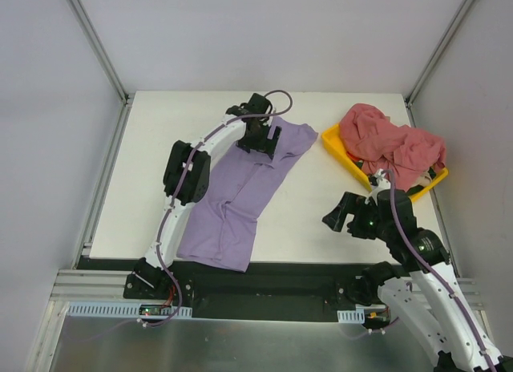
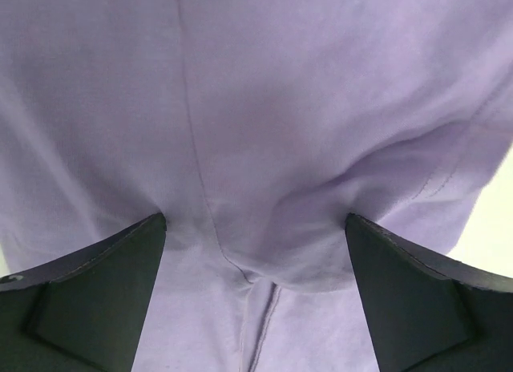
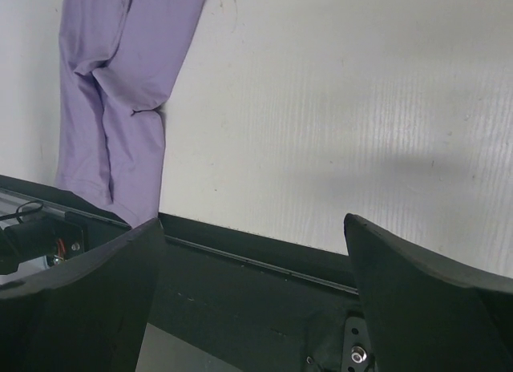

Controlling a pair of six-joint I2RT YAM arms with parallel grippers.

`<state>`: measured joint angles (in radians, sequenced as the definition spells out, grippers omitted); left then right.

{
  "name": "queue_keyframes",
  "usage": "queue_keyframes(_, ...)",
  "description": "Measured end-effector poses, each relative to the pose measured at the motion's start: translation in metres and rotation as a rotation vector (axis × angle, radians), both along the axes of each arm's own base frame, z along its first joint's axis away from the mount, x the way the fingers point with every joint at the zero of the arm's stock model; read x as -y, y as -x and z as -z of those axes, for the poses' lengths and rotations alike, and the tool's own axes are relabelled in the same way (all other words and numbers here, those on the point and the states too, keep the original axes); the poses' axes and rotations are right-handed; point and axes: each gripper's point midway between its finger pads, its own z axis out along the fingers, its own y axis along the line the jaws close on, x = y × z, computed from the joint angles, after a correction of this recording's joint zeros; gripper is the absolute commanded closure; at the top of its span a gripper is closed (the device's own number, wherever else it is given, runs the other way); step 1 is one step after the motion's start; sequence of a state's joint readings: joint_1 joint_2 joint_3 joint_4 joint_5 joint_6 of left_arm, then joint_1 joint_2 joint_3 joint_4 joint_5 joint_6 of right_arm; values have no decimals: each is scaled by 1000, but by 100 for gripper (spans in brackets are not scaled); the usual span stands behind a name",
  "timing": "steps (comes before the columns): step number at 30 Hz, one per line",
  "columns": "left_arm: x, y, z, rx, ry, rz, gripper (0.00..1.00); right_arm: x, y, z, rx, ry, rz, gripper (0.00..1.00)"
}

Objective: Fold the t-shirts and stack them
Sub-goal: Rotate the tshirt 90 degrees

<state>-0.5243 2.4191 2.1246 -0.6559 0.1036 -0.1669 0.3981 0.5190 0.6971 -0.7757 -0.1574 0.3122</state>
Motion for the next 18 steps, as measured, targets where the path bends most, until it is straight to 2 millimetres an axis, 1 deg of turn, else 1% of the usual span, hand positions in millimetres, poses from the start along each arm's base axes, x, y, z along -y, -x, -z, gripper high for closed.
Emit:
queue_keyframes(3, 5, 3, -3, -1, 11, 38, 1, 3, 4, 8, -28, 14, 7, 4)
queue_keyframes(6, 11, 11, -2, -9, 2, 71, 1, 5, 8, 14, -54, 27, 7, 4)
queue_keyframes(11, 14, 28, 1, -59, -18, 102, 1, 6, 10, 16, -61, 39, 4, 4)
queue_keyframes(13, 15, 28, 1, -76, -14, 104, 1, 7, 10, 16, -60, 41, 3, 4)
queue_keyframes(18, 14, 20, -1, -132, 25, 71, 1, 8, 9, 16, -55, 49, 1, 4)
